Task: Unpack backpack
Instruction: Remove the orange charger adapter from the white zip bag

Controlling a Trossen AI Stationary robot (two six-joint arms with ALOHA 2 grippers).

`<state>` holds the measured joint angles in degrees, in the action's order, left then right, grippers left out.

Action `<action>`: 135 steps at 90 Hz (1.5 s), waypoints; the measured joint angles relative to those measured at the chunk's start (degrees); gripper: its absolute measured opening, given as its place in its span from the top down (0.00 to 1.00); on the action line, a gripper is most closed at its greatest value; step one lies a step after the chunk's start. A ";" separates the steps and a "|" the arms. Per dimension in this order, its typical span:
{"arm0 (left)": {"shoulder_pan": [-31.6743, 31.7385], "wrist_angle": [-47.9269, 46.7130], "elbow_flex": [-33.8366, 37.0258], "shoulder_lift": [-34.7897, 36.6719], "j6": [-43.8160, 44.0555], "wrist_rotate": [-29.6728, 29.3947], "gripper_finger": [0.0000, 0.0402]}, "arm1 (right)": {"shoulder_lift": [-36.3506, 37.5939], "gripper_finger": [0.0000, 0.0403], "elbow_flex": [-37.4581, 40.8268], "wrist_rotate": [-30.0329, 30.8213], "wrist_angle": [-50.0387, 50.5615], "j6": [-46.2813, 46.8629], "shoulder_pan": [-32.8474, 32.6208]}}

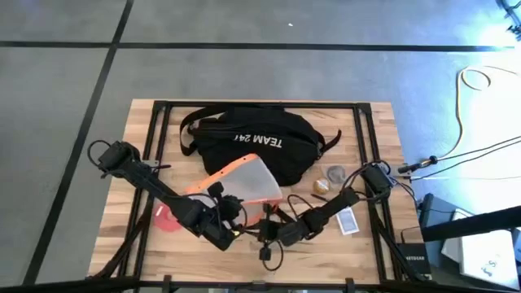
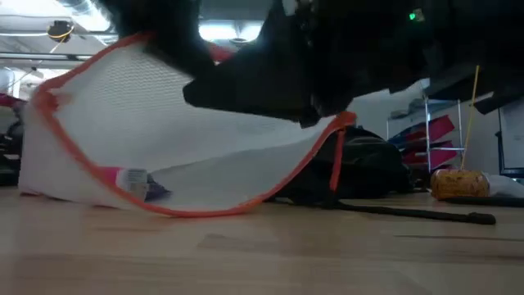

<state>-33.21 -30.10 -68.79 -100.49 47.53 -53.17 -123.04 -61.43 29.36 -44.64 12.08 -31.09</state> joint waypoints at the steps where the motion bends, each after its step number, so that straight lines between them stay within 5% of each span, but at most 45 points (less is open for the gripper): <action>1: 0.00 0.42 0.00 0.00 -0.03 -0.04 1.00 | 0.00 0.98 -0.07 0.02 -0.05 0.00 -0.01; 22: -0.01 3.16 0.00 0.00 0.34 -0.09 1.00 | 0.00 0.92 -5.54 -1.57 6.93 -2.24 0.04; 41: -0.02 3.83 0.00 0.00 0.37 -0.04 1.00 | -0.15 0.65 -10.44 1.18 16.19 -0.89 2.38; 66: 0.02 3.82 -0.02 -0.02 0.11 0.11 1.00 | -3.78 0.36 -10.54 -1.05 15.07 0.55 6.29; 135: 0.38 5.94 0.01 0.00 -0.20 -1.37 1.00 | -8.17 0.42 -16.50 -1.80 20.88 -0.89 8.22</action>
<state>-32.83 -24.16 -68.79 -100.49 47.33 -54.54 -131.22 -77.93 27.56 -23.75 11.18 -22.87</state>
